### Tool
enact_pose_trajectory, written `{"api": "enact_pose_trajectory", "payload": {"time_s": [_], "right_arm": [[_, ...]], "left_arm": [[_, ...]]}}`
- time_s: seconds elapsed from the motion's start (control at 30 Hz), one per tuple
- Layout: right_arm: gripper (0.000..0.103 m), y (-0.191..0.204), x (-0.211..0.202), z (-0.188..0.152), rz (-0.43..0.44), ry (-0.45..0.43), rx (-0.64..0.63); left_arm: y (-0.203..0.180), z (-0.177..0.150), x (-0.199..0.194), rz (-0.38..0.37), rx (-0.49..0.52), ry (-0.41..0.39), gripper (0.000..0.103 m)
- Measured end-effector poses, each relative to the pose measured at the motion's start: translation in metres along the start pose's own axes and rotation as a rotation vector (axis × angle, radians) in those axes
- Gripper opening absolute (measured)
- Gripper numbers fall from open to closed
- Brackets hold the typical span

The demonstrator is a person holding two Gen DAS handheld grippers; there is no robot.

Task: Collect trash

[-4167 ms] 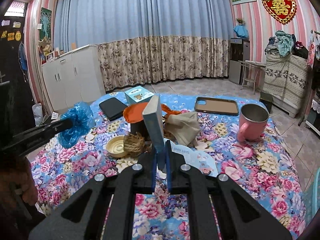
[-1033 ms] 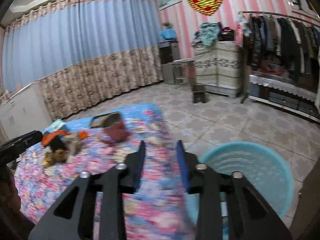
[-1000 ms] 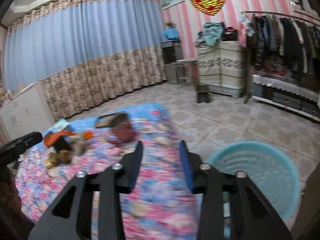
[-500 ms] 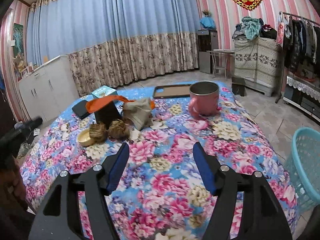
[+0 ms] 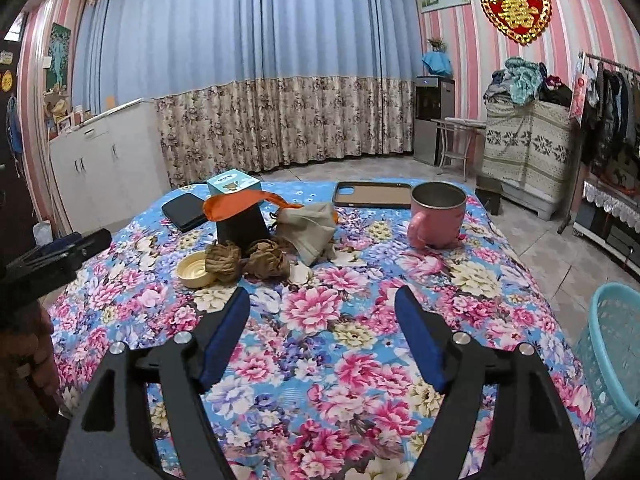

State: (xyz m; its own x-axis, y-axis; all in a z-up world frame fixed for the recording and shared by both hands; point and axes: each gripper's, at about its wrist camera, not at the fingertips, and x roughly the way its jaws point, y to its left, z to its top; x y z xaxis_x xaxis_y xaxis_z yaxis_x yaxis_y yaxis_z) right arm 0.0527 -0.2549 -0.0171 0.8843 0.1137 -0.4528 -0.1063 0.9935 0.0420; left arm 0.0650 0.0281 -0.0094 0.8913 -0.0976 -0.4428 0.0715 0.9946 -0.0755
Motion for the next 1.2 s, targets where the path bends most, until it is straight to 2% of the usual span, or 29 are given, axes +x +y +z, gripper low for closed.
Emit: {"api": "enact_pose_trajectory", "payload": {"time_s": [1.2], "right_arm": [[0.077, -0.004, -0.004, 0.005, -0.004, -0.023, -0.020]], "left_arm": [[-0.007, -0.003, 0.011, 0.001, 0.021, 0.020, 0.085]]}}
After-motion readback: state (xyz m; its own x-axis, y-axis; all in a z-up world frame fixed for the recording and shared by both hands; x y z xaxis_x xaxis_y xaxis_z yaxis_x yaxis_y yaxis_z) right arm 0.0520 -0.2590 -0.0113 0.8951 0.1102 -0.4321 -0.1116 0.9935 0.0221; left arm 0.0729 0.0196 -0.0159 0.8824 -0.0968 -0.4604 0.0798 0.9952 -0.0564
